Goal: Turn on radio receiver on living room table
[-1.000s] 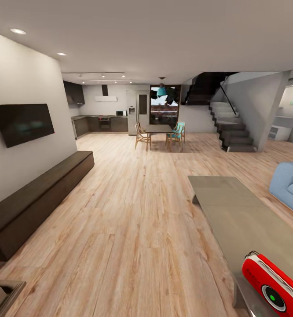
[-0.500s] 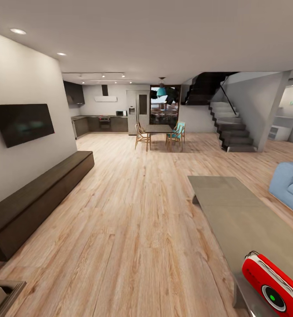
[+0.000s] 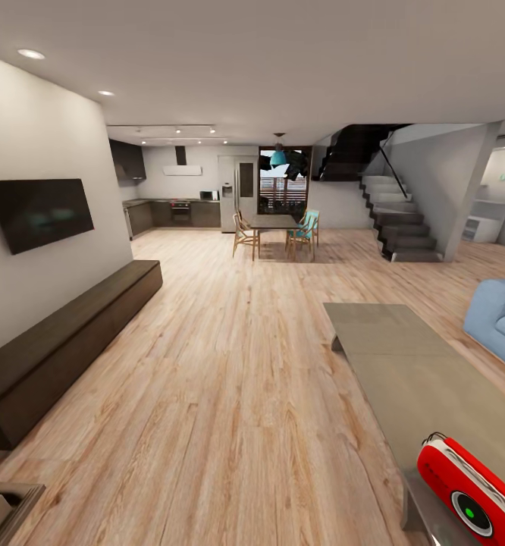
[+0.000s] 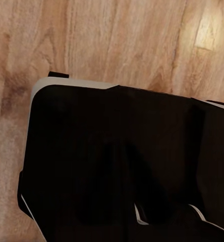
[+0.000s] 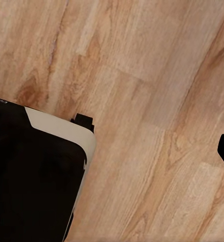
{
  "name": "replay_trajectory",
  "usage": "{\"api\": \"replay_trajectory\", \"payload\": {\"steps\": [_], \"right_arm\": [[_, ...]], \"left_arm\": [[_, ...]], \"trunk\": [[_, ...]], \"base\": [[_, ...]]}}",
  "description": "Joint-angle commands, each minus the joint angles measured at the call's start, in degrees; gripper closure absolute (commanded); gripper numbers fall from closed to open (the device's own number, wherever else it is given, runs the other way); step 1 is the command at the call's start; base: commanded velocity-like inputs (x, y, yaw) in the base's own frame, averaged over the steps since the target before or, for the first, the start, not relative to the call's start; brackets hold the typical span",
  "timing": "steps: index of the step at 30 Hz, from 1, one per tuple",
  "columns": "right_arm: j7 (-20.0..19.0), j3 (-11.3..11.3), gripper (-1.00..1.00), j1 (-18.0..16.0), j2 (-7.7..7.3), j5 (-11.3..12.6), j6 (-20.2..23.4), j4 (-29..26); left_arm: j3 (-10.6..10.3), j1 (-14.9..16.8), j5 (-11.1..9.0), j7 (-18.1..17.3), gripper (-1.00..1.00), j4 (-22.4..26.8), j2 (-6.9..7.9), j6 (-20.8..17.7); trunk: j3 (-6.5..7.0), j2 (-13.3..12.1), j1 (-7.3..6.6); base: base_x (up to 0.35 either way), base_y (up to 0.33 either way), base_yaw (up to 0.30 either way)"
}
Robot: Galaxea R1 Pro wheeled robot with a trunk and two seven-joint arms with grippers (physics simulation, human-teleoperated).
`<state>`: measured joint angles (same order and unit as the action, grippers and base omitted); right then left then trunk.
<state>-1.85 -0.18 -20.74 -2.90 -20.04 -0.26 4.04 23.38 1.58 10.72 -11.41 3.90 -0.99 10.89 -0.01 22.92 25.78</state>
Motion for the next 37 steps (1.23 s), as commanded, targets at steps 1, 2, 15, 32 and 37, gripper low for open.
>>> {"api": "replay_trajectory", "payload": {"steps": [1,2,15,32,37], "right_arm": [[0.0,0.0,-1.00,0.0,0.00,0.0,0.0,0.0],[0.0,0.0,-1.00,0.0,0.00,0.0,0.0,0.0],[0.0,0.0,-1.00,0.0,-0.01,0.0,0.0,0.0],[0.0,0.0,-1.00,0.0,-0.01,0.0,0.0,0.0],[0.0,0.0,-1.00,0.0,0.00,0.0,0.0,0.0]], "left_arm": [[0.0,0.0,0.0,0.0,1.00,0.0,-0.02,0.0],[0.0,0.0,0.0,0.0,1.00,0.0,-0.04,0.0],[0.0,0.0,0.0,0.0,1.00,0.0,-0.06,0.0],[0.0,0.0,0.0,0.0,1.00,0.0,-0.06,0.0],[0.0,0.0,0.0,0.0,1.00,0.0,-0.06,0.0]], "trunk": [[0.00,0.0,0.00],[0.00,0.0,0.00],[0.00,0.0,0.00],[0.00,0.0,0.00],[0.00,0.0,0.00]], "base": [[0.000,0.000,0.000],[0.000,0.000,0.000],[0.000,0.000,0.000],[0.000,0.000,0.000],[0.000,0.000,0.000]]}}
